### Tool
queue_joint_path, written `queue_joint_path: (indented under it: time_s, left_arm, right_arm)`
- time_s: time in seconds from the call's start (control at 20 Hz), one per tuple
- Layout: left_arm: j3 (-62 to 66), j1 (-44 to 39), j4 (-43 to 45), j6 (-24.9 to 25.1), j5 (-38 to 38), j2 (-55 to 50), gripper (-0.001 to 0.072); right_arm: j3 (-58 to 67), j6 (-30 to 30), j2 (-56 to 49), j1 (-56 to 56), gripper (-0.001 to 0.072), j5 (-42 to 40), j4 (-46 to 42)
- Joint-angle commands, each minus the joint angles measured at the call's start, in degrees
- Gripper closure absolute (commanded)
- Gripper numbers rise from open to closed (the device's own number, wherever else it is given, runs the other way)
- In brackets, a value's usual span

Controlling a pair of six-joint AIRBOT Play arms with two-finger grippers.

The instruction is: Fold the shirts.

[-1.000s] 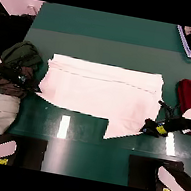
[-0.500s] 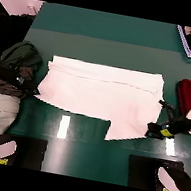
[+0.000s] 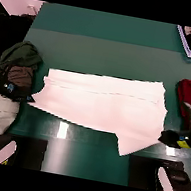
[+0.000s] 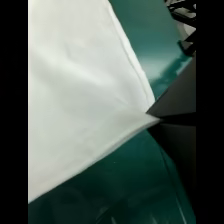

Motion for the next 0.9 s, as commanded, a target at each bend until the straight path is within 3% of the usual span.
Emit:
queue_joint_path:
  time_s: [0.0, 0.5, 0.85]
  left_arm:
    - [-0.22, 0.02, -0.81, -1.29, 11.76, 0.50, 0.0686]
    - [2.34, 0.02, -8.00, -0.96, 27.78, -14.73, 0.0686]
    - [11.54, 0.02, -10.47, 0.35, 29.90, -27.85, 0.0685]
  right_arm:
    - [5.55, 0.04, -3.32, 0.04, 0.0697, -4.13, 0.09]
    - [21.31, -4.00, -31.52, 0.04, 0.0697, -17.46, 0.00]
    - [33.03, -4.04, -47.50, 0.04, 0.0694, -23.37, 2.80]
